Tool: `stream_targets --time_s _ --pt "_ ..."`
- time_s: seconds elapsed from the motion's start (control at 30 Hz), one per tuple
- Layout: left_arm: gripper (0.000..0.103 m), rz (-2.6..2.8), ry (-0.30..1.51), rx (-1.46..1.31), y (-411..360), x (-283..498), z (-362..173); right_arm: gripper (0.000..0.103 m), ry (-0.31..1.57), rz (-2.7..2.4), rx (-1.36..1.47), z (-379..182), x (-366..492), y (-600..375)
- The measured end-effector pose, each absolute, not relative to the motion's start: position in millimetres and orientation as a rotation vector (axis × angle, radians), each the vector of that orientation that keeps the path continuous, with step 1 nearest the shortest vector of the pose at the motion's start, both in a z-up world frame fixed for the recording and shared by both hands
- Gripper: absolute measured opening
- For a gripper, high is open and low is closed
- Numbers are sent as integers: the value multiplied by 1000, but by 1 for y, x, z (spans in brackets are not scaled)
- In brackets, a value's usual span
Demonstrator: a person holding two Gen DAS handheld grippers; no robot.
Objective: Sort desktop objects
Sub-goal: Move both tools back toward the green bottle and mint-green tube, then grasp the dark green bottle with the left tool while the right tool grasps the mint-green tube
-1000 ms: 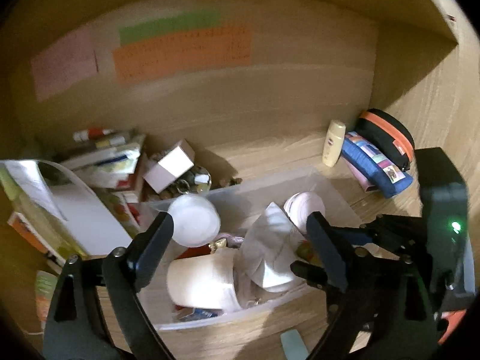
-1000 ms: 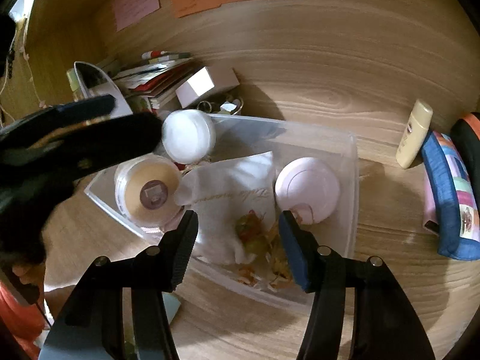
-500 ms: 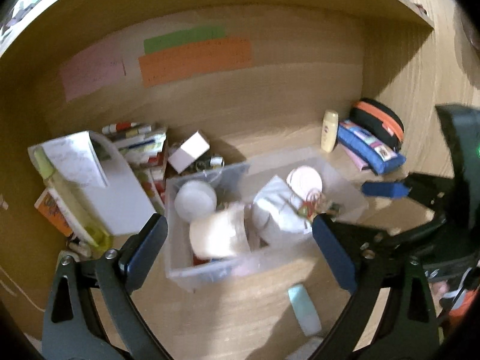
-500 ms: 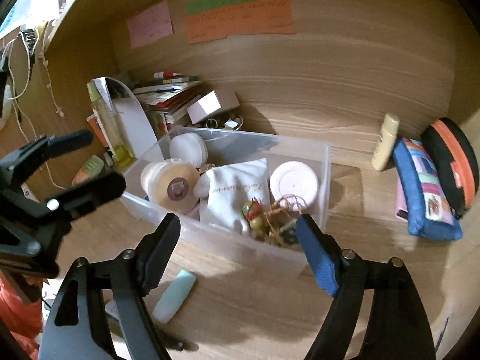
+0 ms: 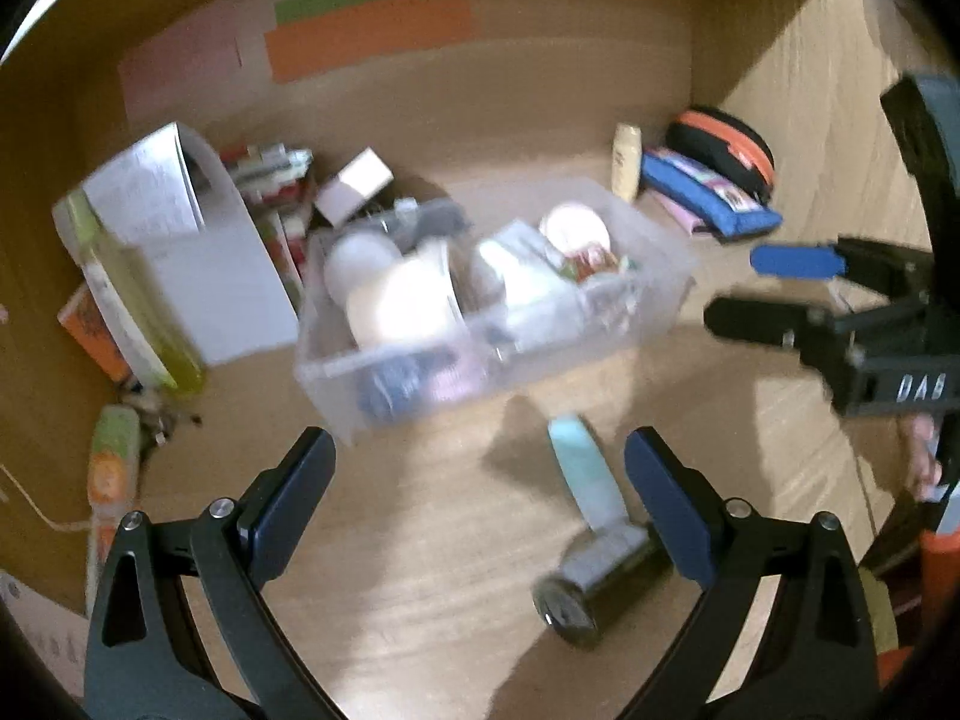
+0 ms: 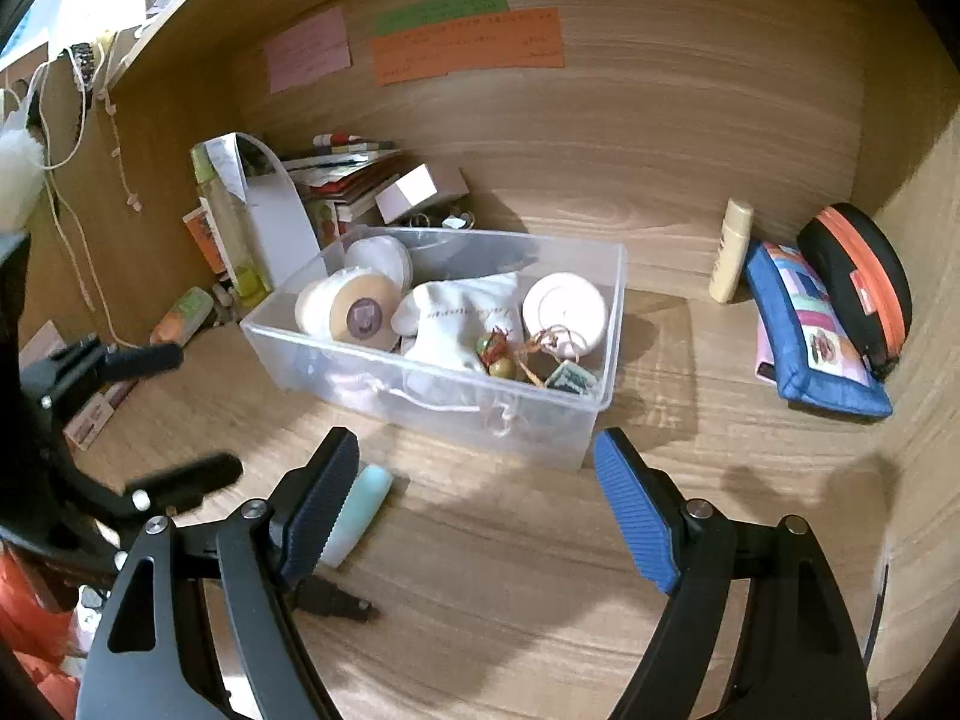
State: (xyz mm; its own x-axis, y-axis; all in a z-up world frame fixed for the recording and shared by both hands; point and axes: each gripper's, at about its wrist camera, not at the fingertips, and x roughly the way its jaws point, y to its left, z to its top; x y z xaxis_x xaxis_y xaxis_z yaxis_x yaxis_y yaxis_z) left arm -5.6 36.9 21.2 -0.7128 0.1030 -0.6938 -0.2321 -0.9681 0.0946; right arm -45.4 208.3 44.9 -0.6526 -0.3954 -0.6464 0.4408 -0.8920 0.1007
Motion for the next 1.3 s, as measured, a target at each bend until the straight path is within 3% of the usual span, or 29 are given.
stream_targets --time_s 0.27,0.53,0.6,0.67,1.3 --pt "98 2593 118 -1241 41 3 -14 79 103 -2468 1009 27 -37 205" --pt "97 2567 94 -1274 52 10 -37 79 133 -2415 1064 9 -38 192" --pt "85 2583 65 -1263 48 12 -39 78 159 -2399 1072 5 -39 184" --pt "63 2573 17 -1267 42 13 -40 79 189 -2385 1080 2 -41 176" --pt "63 2817 -238 -1178 -57 38 -23 79 385 -2209 1210 -40 -53 105"
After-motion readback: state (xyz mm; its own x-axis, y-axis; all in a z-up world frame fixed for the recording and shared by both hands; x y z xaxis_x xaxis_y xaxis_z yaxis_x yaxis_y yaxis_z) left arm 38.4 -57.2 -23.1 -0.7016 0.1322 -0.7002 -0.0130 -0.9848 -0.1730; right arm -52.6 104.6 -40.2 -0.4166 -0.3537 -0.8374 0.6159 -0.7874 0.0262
